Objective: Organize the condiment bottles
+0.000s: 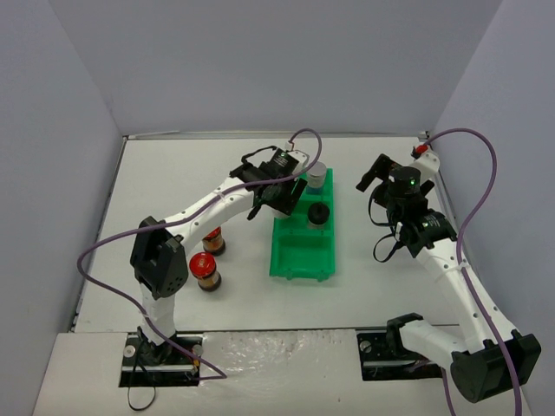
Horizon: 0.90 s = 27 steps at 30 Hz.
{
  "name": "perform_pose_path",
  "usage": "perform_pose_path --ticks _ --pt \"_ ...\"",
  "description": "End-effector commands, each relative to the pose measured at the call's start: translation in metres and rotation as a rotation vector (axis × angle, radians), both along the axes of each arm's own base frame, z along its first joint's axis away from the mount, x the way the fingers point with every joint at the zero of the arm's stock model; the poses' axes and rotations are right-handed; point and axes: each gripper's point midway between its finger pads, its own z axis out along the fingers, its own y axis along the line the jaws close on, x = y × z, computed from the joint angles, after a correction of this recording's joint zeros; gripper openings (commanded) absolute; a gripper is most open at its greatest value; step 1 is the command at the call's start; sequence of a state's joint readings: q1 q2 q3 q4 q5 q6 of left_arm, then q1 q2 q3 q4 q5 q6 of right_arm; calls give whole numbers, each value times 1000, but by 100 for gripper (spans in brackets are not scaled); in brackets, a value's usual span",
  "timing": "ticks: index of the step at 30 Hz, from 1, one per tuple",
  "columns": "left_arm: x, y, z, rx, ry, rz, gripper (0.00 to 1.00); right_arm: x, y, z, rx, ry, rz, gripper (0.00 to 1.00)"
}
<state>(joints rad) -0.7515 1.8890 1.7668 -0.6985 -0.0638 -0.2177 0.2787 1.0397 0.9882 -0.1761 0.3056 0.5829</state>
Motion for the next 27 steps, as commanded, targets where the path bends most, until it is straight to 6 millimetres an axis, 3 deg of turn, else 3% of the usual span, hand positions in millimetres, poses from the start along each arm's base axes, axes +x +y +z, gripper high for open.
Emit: perform_pose_path --ticks 1,8,27 --pt "10 -27 51 -113 -117 -51 0 6 -1 23 16 -87 -16 100" --pt "4 -38 43 -105 -95 -80 0 6 -1 24 11 -85 -15 100" --pt "2 -55 -13 -62 0 -134 0 7 -1 19 5 -74 -15 100"
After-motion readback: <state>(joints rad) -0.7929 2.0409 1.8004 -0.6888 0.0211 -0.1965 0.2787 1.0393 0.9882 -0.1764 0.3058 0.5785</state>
